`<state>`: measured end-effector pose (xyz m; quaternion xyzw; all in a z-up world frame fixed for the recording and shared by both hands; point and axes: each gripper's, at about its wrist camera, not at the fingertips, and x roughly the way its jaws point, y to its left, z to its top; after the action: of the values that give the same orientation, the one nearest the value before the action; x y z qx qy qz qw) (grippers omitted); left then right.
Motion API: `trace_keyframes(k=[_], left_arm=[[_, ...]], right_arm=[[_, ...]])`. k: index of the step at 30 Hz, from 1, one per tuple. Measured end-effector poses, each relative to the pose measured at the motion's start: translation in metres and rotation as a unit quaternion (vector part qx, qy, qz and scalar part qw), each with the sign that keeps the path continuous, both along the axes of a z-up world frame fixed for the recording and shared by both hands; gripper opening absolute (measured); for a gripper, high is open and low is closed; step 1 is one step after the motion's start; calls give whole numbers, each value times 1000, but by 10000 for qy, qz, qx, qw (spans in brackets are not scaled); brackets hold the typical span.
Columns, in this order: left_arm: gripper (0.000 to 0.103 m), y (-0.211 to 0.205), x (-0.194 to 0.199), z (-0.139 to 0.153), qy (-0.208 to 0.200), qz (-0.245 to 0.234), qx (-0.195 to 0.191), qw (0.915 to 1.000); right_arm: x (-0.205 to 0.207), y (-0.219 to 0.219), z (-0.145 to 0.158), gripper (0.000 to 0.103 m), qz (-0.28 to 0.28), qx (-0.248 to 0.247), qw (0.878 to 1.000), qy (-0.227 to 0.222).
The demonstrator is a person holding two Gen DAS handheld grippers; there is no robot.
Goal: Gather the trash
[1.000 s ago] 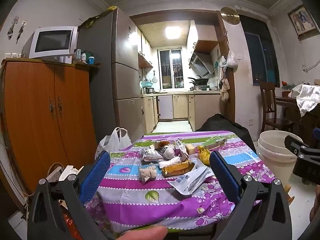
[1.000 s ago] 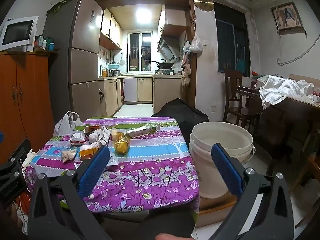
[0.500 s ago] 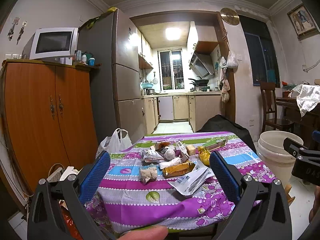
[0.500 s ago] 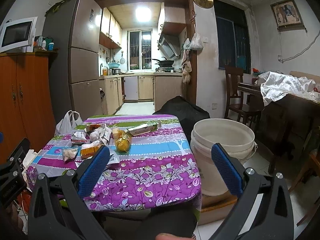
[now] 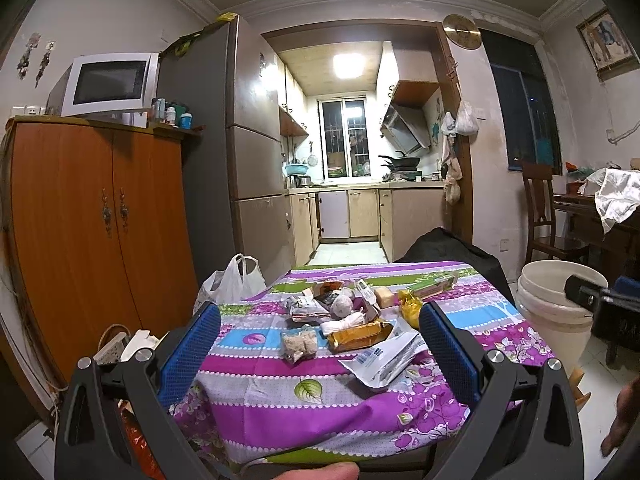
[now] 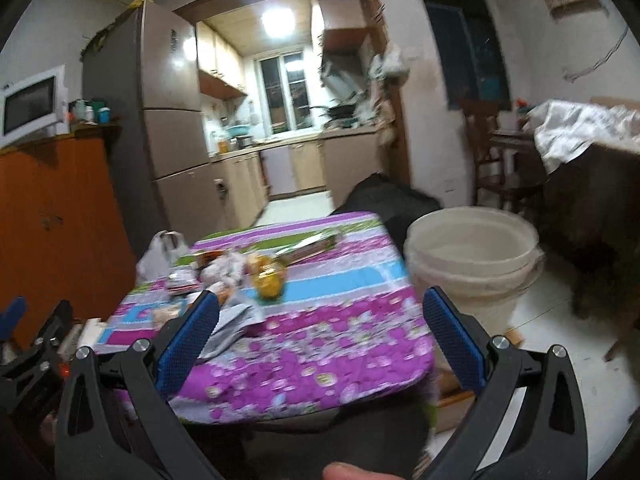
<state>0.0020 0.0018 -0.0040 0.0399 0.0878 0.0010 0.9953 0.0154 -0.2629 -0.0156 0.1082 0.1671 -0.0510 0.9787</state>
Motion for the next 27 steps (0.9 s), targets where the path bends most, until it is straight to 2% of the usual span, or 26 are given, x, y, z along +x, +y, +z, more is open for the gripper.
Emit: trace_keyframes(k=[6,10,13,15,19,24,27], left_arm=[[99,1,-1,-1,64,-34,9,10000],[99,3,-1,-2,84,-66,30,9999],[99,12,9,0,114,141,32,9998],[99,28,26,-1,216,333,-143,9991],[99,61,64,-11,642,406,-330,9966],[99,97,102,-28,1060,510,-451,9920],[99,104,120,-41,1253,533,-343,9901]], right_arm=[[1,20,-2,98,264,-340,9991,35],[-1,22,2,98,402,-325,9987,-15],[7,23,4,98,470,-394,9981,28],[21,28,5,98,526,-511,9972,164],[50,38,-2,98,680,-628,9946,477],[73,41,-22,98,792,-370,9922,894],[83,38,-36,98,807,-192,9901,1133]])
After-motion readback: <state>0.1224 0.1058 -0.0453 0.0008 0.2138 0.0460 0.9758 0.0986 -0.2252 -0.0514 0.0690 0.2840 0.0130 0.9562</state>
